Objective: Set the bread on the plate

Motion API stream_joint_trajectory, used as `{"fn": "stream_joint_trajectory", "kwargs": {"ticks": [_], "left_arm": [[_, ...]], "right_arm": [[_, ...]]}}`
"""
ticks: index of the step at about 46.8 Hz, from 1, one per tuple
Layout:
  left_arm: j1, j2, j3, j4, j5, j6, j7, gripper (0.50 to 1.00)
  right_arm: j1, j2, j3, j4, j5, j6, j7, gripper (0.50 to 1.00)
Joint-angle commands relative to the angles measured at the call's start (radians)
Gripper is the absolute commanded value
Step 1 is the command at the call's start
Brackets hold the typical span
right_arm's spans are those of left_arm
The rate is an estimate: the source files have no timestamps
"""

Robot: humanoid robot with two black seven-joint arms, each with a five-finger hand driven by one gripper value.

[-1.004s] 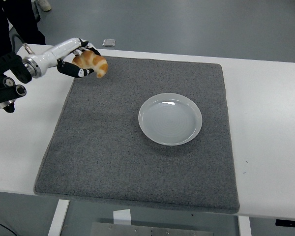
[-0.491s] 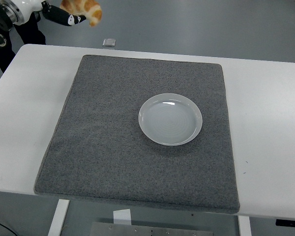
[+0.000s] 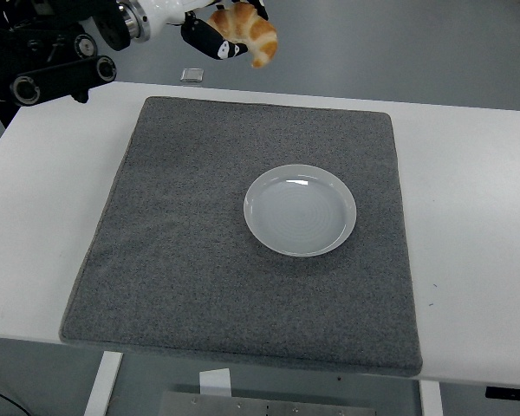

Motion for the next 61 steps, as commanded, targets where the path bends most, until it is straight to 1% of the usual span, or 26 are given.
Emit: {"fn": "stream_joint_trajectory", "kwargs": {"ticks": [1, 9, 12, 18, 21, 23, 30, 38, 61], "left_arm": [[0.004, -0.055, 0.001, -0.002, -0.001, 0.027, 0.016, 0.5], [0.006, -0.147, 0.021, -0.019, 0.001, 0.117, 0.023, 0.5], [0.006, -0.169, 0.03, -0.034, 0.001, 0.148, 0.021, 0.5], [0.015, -0.172, 0.047, -0.117, 0.016, 0.223, 0.021, 0.5], [0.047, -0.174, 0.067, -0.143, 0.042, 0.261, 0.021, 0.5], [0.067, -0.177, 0.073, -0.151, 0.067, 0.277, 0.021, 0.5], [0.163, -0.178, 0.076, -0.151, 0.165, 0.3, 0.021, 0.5], [0.239, -0.178, 0.075, -0.149, 0.229, 0.346, 0.016, 0.5], [0.351, -0.178, 0.075, -0.118, 0.229, 0.349, 0.016, 0.5]], "right_arm": [[-0.001, 0.0, 0.0, 0.0, -0.001, 0.0, 0.0, 0.952], [-0.001, 0.0, 0.0, 0.0, -0.001, 0.0, 0.0, 0.952], [-0.001, 0.0, 0.0, 0.0, -0.001, 0.0, 0.0, 0.952], [-0.003, 0.0, 0.0, 0.0, -0.001, 0.0, 0.0, 0.952], [-0.003, 0.0, 0.0, 0.0, -0.001, 0.0, 0.0, 0.952], [-0.003, 0.0, 0.0, 0.0, 0.001, 0.0, 0.0, 0.952], [-0.003, 0.0, 0.0, 0.0, 0.001, 0.0, 0.001, 0.952], [-0.003, 0.0, 0.0, 0.0, -0.001, 0.0, 0.0, 0.952], [-0.003, 0.0, 0.0, 0.0, 0.001, 0.0, 0.001, 0.952]]}}
